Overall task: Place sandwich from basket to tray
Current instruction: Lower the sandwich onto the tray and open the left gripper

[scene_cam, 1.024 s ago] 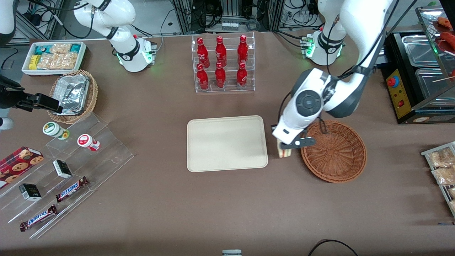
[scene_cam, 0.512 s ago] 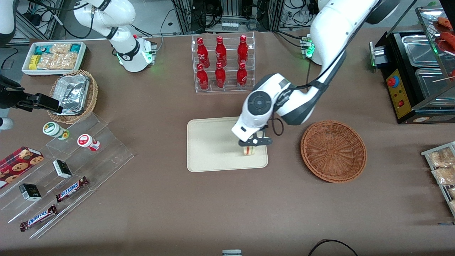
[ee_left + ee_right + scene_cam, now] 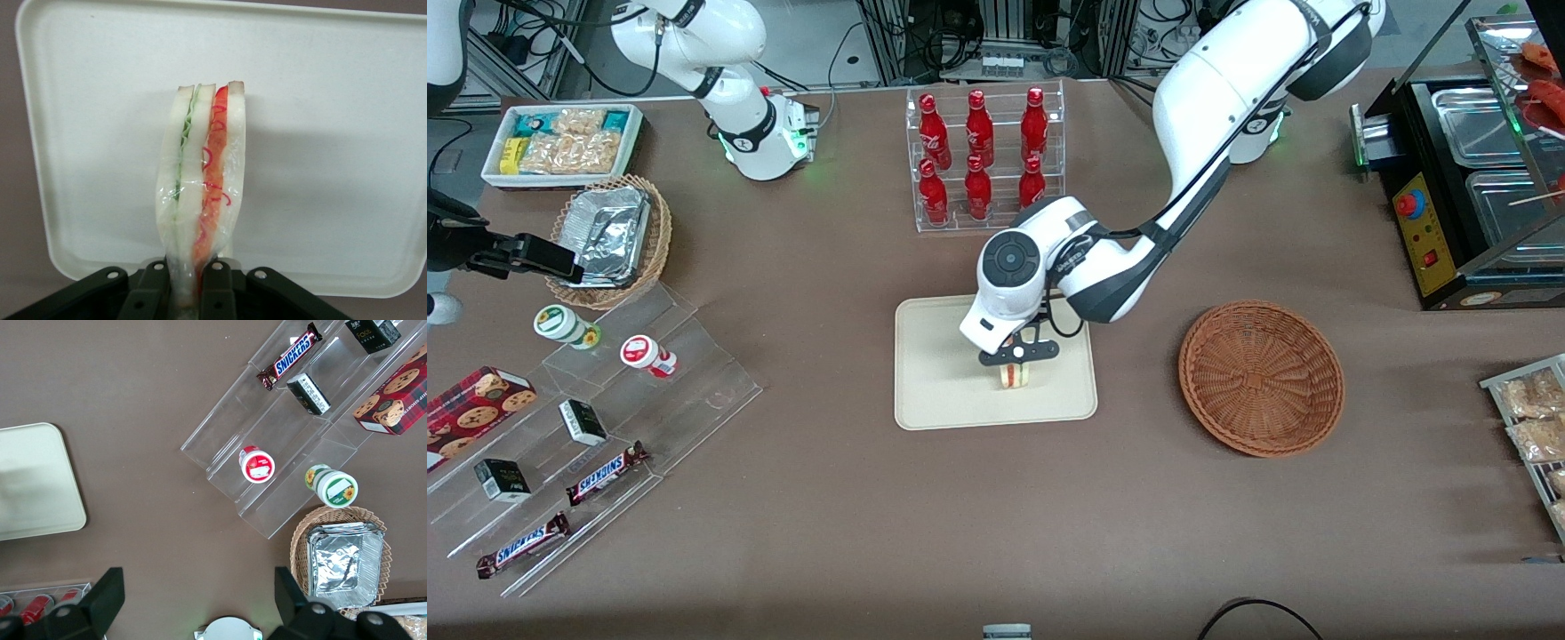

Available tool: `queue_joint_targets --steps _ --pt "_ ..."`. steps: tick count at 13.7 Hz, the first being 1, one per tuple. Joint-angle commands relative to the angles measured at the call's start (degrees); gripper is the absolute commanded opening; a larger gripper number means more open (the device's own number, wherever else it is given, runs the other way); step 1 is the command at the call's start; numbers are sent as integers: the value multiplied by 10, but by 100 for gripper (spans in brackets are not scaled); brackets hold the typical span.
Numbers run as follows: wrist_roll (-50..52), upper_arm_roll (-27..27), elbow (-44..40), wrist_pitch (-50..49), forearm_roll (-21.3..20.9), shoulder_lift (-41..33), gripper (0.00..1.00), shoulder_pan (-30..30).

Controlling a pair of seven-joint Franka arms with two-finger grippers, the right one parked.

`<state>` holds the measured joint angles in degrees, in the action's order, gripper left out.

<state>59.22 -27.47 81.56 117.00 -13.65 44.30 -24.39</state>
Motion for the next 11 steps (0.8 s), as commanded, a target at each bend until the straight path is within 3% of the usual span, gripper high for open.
queue_joint_targets --steps 1,11 --pt "31 7 -52 -5 -16 36 0 -29" --pt "65 38 -72 10 -24 62 0 -60"
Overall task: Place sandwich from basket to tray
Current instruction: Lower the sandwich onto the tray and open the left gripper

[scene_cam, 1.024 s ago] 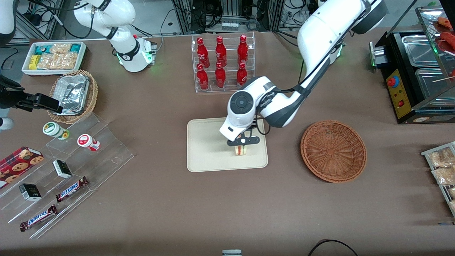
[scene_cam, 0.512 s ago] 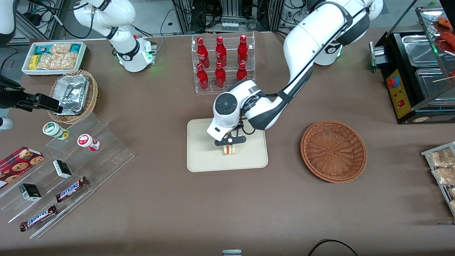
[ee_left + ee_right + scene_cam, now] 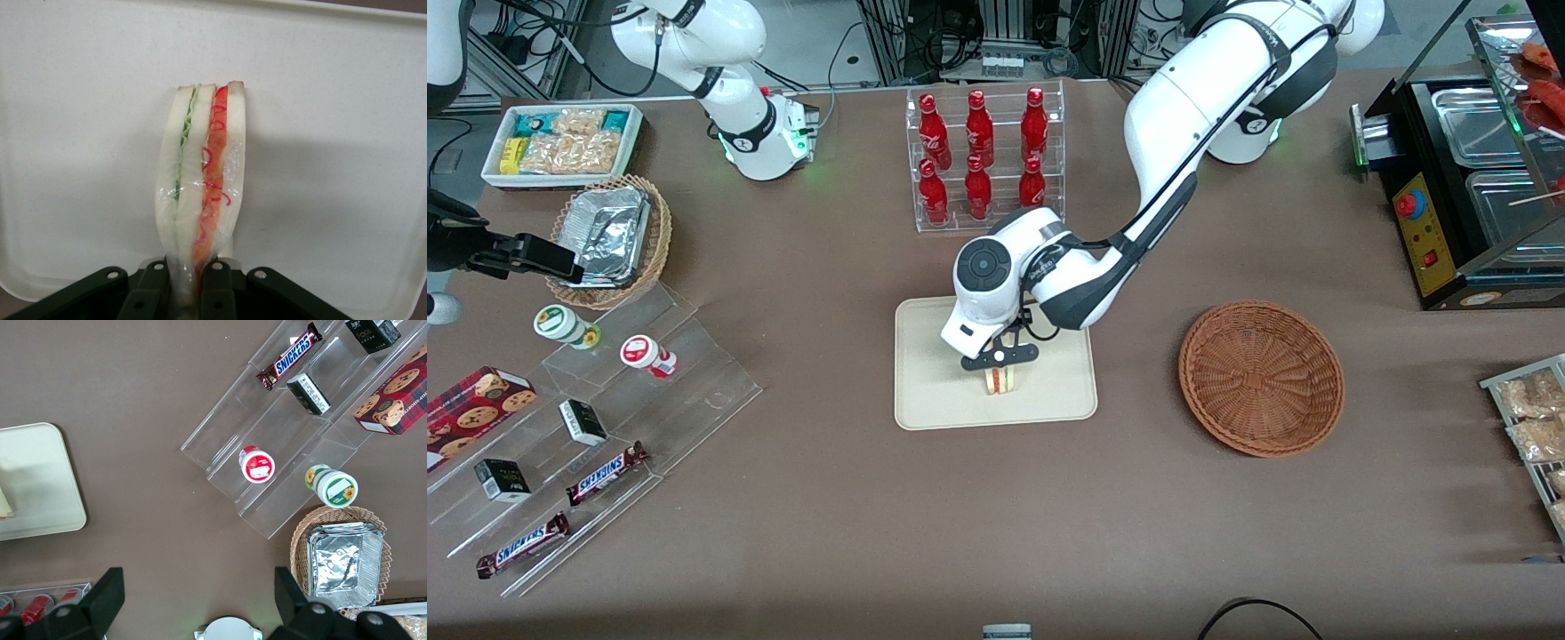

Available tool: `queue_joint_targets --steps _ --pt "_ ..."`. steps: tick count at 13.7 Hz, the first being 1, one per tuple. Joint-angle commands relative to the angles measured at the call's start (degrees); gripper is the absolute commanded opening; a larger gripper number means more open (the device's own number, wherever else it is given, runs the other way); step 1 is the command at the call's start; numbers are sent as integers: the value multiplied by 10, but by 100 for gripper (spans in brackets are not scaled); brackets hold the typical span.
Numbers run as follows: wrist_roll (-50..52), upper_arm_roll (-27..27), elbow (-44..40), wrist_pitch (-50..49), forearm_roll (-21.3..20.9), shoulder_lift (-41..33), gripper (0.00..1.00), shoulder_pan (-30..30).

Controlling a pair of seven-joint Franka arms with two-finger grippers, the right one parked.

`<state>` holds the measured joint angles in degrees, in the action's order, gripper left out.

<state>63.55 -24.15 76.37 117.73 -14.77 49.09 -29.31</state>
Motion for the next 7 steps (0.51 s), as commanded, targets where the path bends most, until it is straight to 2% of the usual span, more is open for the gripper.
queue_joint_targets --steps 1,2,3,4,5,7 --pt "22 5 -22 3 -13 15 0 -11" --pt "22 5 -23 3 -12 16 20 -11" --pt "22 5 -23 5 -12 17 55 -11" --pt "22 5 -23 7 -12 18 69 -11" --pt "23 5 -23 7 -12 17 100 -11" --pt "29 4 -23 7 -11 14 100 -10"
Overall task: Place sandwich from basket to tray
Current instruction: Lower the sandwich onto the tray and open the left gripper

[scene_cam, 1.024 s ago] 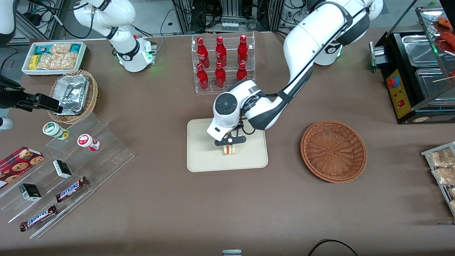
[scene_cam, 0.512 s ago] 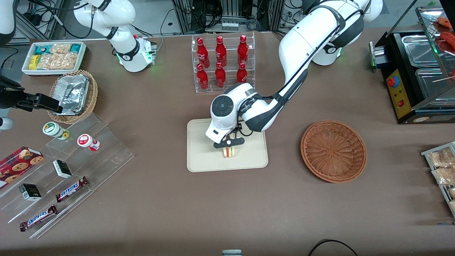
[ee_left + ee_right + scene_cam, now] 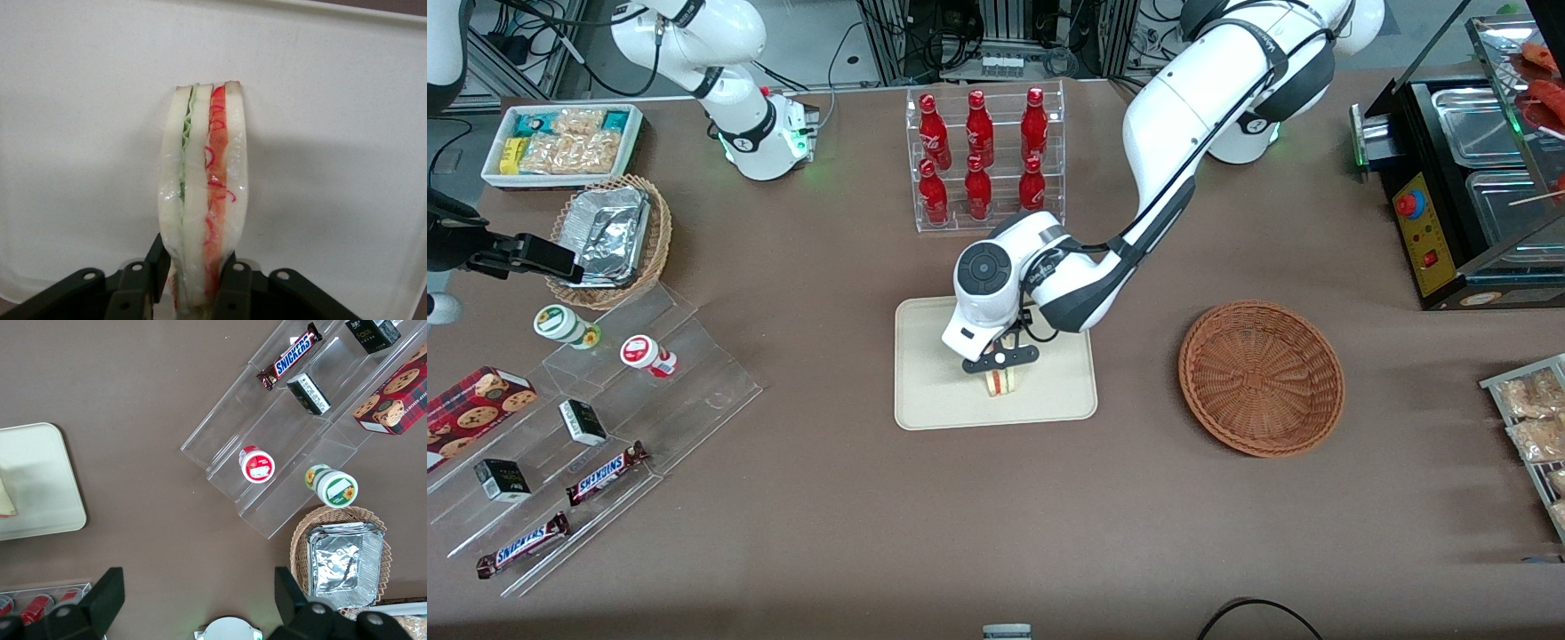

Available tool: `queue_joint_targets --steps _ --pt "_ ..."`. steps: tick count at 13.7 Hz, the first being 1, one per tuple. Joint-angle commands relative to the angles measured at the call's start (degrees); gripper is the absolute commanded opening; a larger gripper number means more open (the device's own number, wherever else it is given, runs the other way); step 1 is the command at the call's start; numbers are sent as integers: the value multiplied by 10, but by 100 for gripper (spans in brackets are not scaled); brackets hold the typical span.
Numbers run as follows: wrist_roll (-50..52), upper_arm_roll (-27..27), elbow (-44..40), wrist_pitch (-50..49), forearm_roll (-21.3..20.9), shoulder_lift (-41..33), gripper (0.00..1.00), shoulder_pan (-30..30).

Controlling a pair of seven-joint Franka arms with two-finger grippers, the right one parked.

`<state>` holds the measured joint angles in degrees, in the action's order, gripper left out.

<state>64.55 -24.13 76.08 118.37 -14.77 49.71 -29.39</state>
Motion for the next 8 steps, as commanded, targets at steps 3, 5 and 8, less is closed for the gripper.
queue_joint_targets --steps 3,5,8 --pt "15 1 -39 -23 -3 -4 100 -1" --pt "13 -2 -78 -81 -3 -10 100 -3" --pt "10 -5 -91 -116 10 -40 100 -1"
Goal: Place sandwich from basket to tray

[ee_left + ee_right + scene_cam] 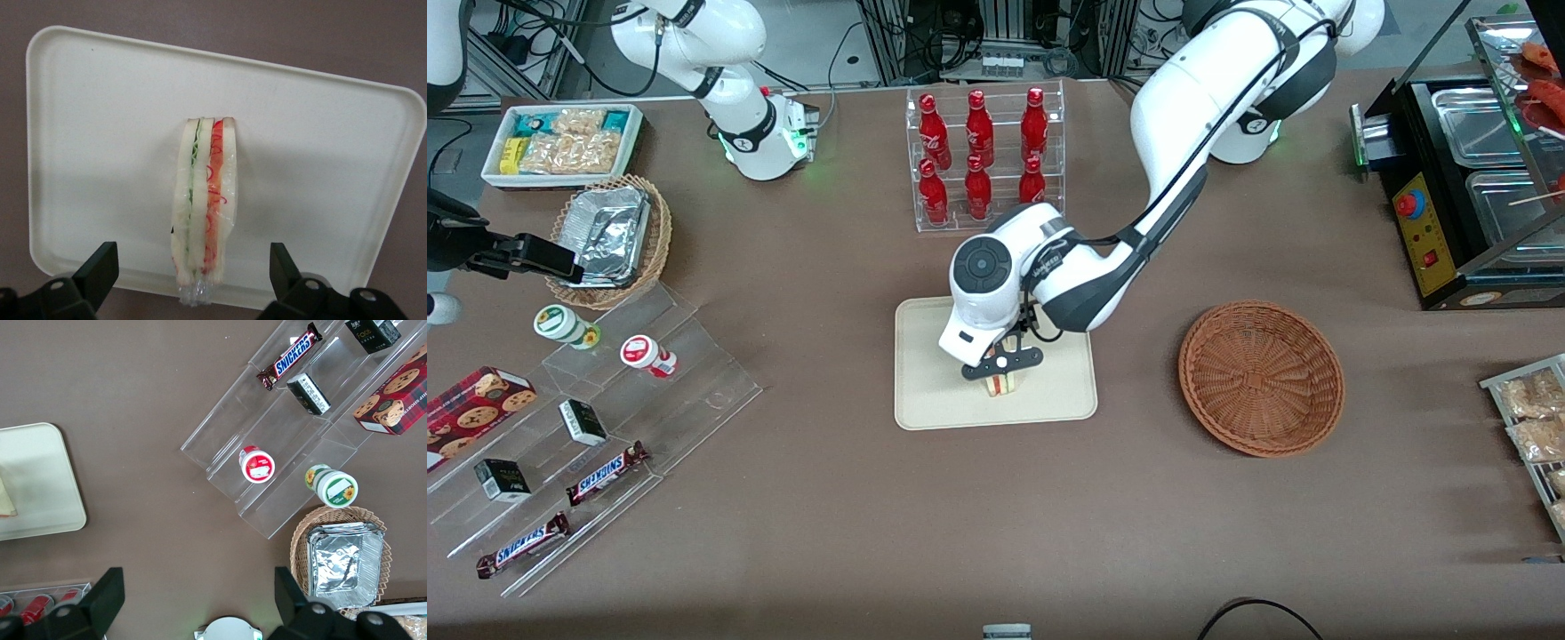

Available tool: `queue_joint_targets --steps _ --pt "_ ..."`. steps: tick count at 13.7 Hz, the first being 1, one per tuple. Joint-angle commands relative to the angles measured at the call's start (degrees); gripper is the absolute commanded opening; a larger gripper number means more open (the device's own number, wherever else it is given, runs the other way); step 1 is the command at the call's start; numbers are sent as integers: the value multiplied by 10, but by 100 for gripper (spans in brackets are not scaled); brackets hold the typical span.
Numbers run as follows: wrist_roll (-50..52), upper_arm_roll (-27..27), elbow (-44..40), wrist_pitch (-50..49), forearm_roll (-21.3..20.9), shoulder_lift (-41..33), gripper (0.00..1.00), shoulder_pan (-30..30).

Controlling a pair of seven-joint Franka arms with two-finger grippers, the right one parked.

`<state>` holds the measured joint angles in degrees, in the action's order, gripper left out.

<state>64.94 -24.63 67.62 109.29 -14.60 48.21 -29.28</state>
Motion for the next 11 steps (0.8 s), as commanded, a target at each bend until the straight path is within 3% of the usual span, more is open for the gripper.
queue_joint_targets --steps 1,5,7,11 --pt "5 1 -6 -30 21 -35 100 -1" --pt "-107 3 -6 -89 28 -79 100 23" --pt "-118 2 -3 -120 40 -99 100 50" --pt "-240 2 46 -153 70 -158 100 121"
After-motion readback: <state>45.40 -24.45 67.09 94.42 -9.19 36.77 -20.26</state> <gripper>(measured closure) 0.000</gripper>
